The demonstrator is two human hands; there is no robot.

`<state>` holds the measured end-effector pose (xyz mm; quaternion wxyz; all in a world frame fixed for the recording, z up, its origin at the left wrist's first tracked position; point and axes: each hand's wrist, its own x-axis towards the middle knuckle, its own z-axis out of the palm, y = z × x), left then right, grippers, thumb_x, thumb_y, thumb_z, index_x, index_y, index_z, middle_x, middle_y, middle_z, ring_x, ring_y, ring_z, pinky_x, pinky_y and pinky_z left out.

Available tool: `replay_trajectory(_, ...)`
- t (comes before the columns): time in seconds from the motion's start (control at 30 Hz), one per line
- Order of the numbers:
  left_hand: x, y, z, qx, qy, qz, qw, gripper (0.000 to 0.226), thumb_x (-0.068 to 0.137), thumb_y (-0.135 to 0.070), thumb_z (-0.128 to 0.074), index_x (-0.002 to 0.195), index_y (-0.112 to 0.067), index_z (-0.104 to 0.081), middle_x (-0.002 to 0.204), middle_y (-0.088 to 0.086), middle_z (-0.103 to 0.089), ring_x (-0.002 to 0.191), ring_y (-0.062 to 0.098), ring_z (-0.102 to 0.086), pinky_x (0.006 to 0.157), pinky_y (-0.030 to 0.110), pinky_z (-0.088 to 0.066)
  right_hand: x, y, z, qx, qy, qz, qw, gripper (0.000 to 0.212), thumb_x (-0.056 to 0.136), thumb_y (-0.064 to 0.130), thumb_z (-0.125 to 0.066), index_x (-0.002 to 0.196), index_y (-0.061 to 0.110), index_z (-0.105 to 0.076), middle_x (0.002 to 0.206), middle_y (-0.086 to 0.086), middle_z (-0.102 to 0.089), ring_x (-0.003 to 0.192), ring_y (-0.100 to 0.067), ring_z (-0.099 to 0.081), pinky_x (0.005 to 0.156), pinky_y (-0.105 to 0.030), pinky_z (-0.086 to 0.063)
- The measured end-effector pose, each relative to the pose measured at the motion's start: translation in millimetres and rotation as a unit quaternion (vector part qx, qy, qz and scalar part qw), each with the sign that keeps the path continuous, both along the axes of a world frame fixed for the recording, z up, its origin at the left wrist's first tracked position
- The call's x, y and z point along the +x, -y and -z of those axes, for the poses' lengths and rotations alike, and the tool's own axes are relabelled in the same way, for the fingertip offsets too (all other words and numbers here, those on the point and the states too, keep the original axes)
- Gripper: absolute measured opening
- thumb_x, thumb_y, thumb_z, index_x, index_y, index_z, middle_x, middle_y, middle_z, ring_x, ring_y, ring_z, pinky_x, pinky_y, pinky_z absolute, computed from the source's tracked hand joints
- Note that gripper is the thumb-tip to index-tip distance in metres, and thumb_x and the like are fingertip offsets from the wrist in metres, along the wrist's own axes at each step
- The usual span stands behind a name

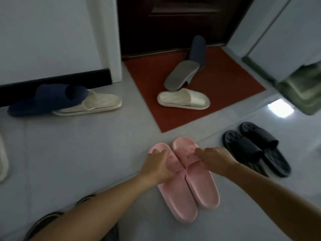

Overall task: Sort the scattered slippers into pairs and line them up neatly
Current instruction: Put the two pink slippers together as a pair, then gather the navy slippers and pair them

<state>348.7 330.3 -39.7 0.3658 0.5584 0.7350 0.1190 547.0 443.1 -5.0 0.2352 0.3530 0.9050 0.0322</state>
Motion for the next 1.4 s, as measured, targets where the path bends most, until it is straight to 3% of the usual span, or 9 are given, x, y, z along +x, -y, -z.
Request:
replay_trajectory(0.13,71,-14,4,0.007,0.059,-0.001,0.998,0.076,0.066,-0.052,-0.069,0.131,-0.023,-0.042,0.131,0.01,-0.044,0.119,0.031,-0.042,0.099,0.037,-0.042,64,-13,-6,0.008,0.015,0.072,0.997,0.032,0.093,0.04,-0.035,0.124,0.032,-0.04,0.088,0.006,-0.059,0.081,-0.018,-0.065,0.064,-0.03,-0.048)
replay_trajectory(0.2,96,-19,5,0.024,0.1,-0.002,0.995,0.07,0.072,-0.048,-0.068,0.131,-0.018,-0.046,0.131,0.011,-0.047,0.12,0.031,-0.045,0.101,0.034,-0.04,89,-20,-6,-0.001,0.041,0.087,0.995,0.048,0.086,0.049,-0.04,0.131,0.034,-0.035,0.113,0.003,-0.056,0.099,-0.017,-0.061,0.089,-0.037,-0.048)
replay_trajectory(0.23,103,-21,5,0.03,0.113,0.001,0.993,0.066,0.075,-0.043,-0.067,0.131,-0.015,-0.048,0.132,0.012,-0.047,0.121,0.03,-0.045,0.103,0.033,-0.039,95,-22,-5,-0.016,0.046,0.086,0.995,0.061,0.08,0.055,-0.042,0.136,0.036,-0.03,0.133,0.001,-0.046,0.115,-0.02,-0.053,0.104,-0.043,-0.038)
replay_trajectory(0.3,103,-29,5,0.038,0.12,-0.003,0.992,0.058,0.079,-0.034,-0.065,0.13,-0.01,-0.049,0.134,0.013,-0.046,0.124,0.027,-0.043,0.104,0.031,-0.038,90,-21,-5,-0.048,0.014,0.069,0.996,0.076,0.073,0.067,-0.037,0.142,0.037,-0.021,0.153,-0.003,-0.022,0.136,-0.026,-0.034,0.116,-0.05,-0.016)
replay_trajectory(0.47,35,-41,-2,0.056,0.082,-0.067,0.993,0.053,0.084,-0.029,-0.061,0.13,-0.009,-0.048,0.134,0.011,-0.046,0.125,0.025,-0.043,0.105,0.032,-0.036,14,-13,-1,-0.056,-0.053,-0.047,0.996,0.077,0.078,0.066,-0.037,0.145,0.036,-0.014,0.158,-0.007,-0.011,0.142,-0.026,-0.022,0.117,-0.048,-0.011)
replay_trajectory(0.67,-82,-17,-12,0.047,0.015,-0.167,0.985,0.052,0.086,-0.028,-0.058,0.133,-0.01,-0.045,0.137,0.014,-0.044,0.127,0.028,-0.042,0.106,0.037,-0.037,-95,12,-1,-0.063,-0.055,-0.156,0.984,0.07,0.087,0.057,-0.038,0.148,0.03,-0.014,0.158,-0.009,-0.006,0.142,-0.025,-0.021,0.118,-0.045,-0.005)
replay_trajectory(1.0,-242,79,-33,0.037,-0.055,-0.29,0.955,0.06,0.086,-0.033,-0.058,0.139,-0.013,-0.036,0.142,0.01,-0.036,0.128,0.027,-0.039,0.104,0.038,-0.039,-236,55,-26,-0.086,-0.046,-0.179,0.979,0.062,0.091,0.052,-0.039,0.146,0.028,-0.021,0.159,-0.01,0.002,0.14,-0.028,-0.025,0.117,-0.041,-0.013)
replay_trajectory(1.23,-317,113,-14,0.037,-0.064,-0.367,0.927,0.058,0.087,-0.033,-0.056,0.138,-0.013,-0.036,0.139,0.009,-0.037,0.127,0.026,-0.037,0.097,0.033,-0.037,-367,46,-38,-0.162,-0.157,-0.043,0.973,0.067,0.088,0.045,-0.054,0.143,0.017,-0.03,0.153,-0.008,-0.019,0.133,-0.027,-0.037,0.105,-0.037,-0.037)
replay_trajectory(1.4,-330,120,-4,0.036,-0.047,-0.389,0.919,0.056,0.087,-0.032,-0.053,0.137,-0.013,-0.036,0.138,0.009,-0.036,0.127,0.025,-0.036,0.101,0.035,-0.038,-466,34,-27,-0.248,-0.312,0.097,0.912,0.043,0.085,0.017,-0.062,0.122,-0.001,-0.051,0.117,-0.019,-0.059,0.108,-0.036,-0.057,0.077,-0.032,-0.041)
